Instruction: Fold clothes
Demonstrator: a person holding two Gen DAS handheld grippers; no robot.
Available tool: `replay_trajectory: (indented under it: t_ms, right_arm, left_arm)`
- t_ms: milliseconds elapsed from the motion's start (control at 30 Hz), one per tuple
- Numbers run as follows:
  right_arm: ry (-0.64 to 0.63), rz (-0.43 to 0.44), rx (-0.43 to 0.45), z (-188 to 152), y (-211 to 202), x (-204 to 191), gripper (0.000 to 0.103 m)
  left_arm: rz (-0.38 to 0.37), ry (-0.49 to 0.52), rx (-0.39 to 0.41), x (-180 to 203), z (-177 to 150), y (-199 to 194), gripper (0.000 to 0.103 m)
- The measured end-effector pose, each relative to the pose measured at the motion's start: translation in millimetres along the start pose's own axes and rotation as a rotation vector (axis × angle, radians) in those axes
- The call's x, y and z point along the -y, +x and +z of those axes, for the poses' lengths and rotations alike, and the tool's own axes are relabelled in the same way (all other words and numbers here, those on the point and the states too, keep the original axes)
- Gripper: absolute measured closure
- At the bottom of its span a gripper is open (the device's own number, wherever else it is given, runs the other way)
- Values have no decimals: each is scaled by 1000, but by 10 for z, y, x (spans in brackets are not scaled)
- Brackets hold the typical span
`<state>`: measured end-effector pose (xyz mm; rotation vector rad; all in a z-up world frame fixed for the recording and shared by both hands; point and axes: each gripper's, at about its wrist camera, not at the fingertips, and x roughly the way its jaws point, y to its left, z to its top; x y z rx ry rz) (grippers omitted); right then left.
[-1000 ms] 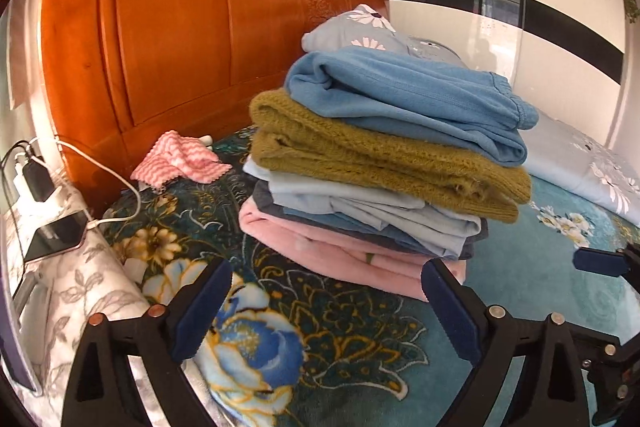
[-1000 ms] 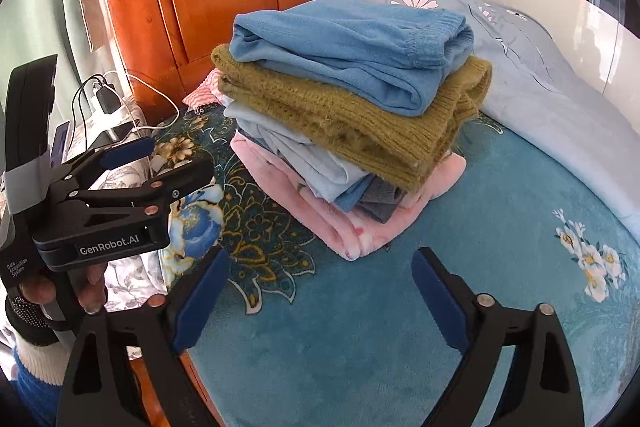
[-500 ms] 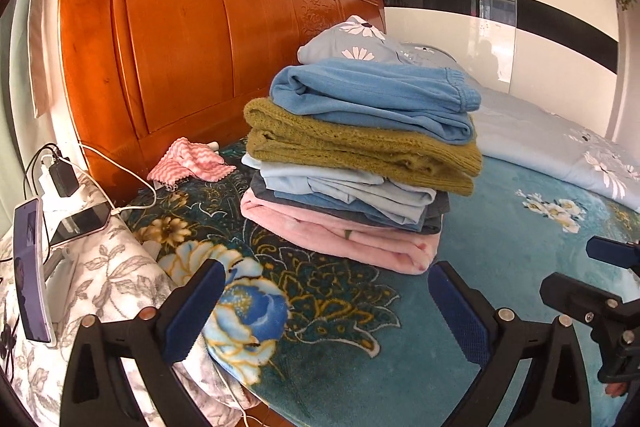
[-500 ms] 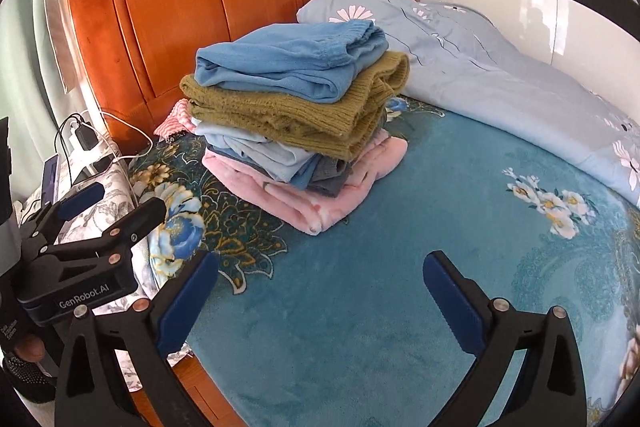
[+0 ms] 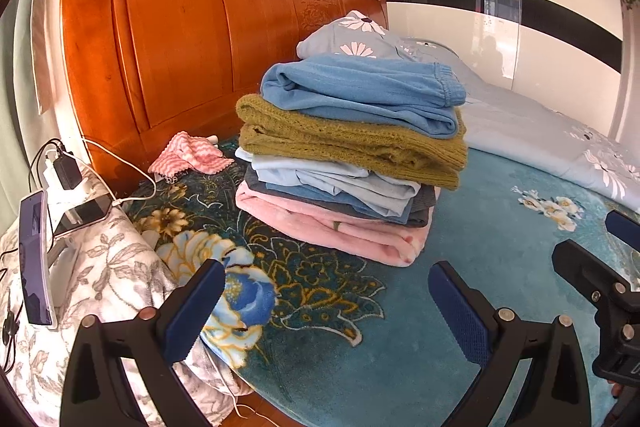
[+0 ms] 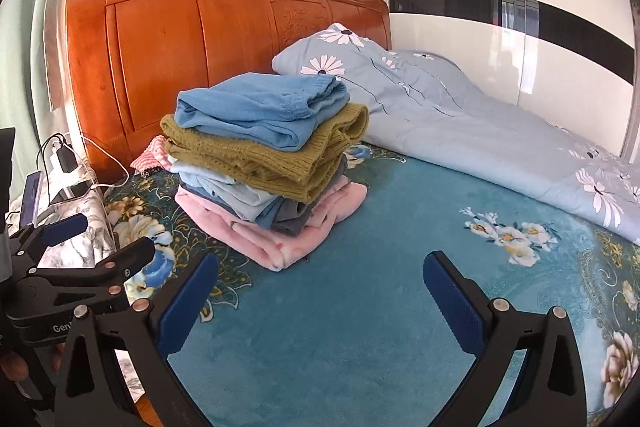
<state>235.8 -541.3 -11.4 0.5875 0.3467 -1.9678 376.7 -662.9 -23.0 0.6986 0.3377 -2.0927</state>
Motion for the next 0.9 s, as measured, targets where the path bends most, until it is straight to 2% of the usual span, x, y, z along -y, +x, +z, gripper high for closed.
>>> replay_trajectory:
  t_ms: [167,267,900]
  right_arm:
    - [-73,-9,-28,-78,-58,-103,0]
    - [-98,-17,-49,-122,-62,-143,0]
    - [-2,-5,-91,-142,-167,-6,0]
  left_arm:
    - [-57,0,-7,43,-31,-45,0]
    - [-59,8,-19,86,-31,-46,0]
    - [-84,19,-43,217,-25,-98,0]
